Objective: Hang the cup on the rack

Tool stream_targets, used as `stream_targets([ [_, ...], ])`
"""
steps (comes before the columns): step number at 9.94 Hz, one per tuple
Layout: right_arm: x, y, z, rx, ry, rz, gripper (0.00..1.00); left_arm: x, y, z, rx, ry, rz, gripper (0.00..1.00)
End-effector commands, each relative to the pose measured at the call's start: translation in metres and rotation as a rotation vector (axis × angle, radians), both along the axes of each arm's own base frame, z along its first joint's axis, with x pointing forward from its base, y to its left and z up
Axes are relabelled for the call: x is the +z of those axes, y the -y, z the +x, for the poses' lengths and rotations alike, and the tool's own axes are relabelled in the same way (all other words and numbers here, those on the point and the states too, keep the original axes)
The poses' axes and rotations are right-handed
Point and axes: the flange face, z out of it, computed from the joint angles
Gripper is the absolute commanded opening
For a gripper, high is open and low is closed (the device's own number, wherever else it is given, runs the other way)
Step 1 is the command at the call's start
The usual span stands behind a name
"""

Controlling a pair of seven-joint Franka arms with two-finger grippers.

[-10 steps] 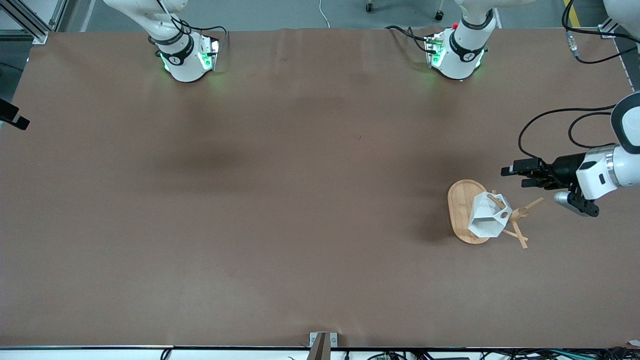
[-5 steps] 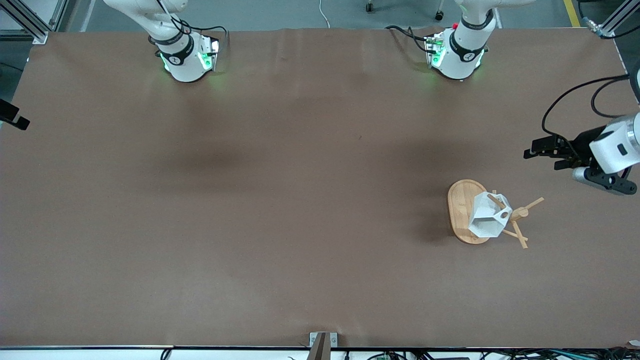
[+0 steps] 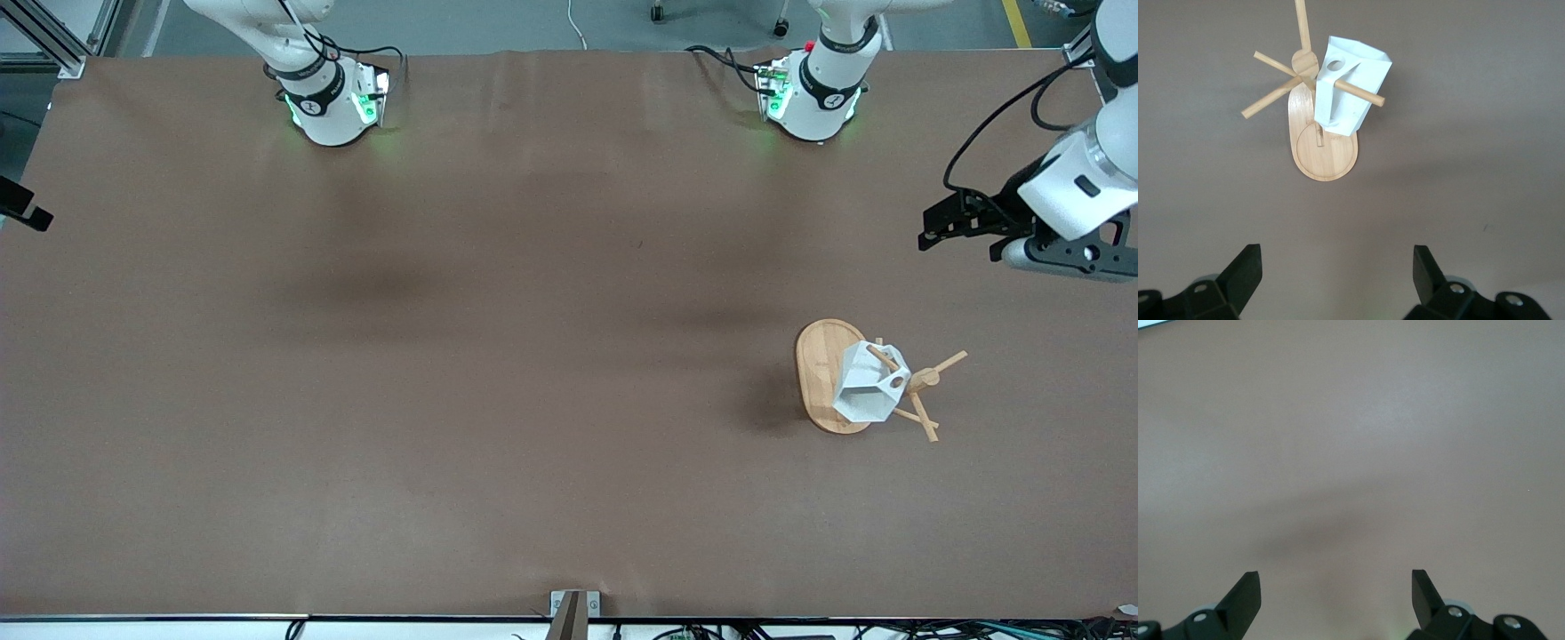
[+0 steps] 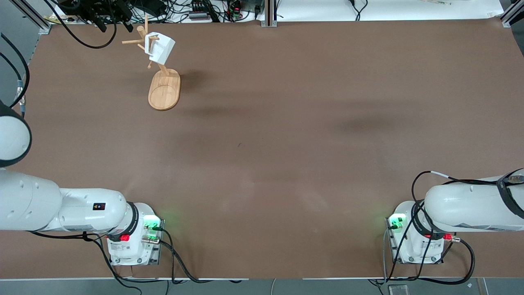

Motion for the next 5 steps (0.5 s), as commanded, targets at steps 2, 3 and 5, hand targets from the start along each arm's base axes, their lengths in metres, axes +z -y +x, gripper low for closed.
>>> stream_targets([
  [2,0.002,0.001,0.001,0.012,0.001,-0.023,1.0,0.005,0.015,-0.014,0.006,0.01,0.094,1.0],
  [3,0.004,-0.002,0.002,0.019,0.0,-0.07,1.0,0.025,0.014,-0.008,0.01,0.048,0.087,1.0],
  [5,0.004,-0.001,0.002,0.016,-0.001,-0.078,1.0,0.058,0.015,0.002,0.016,0.026,0.078,1.0],
])
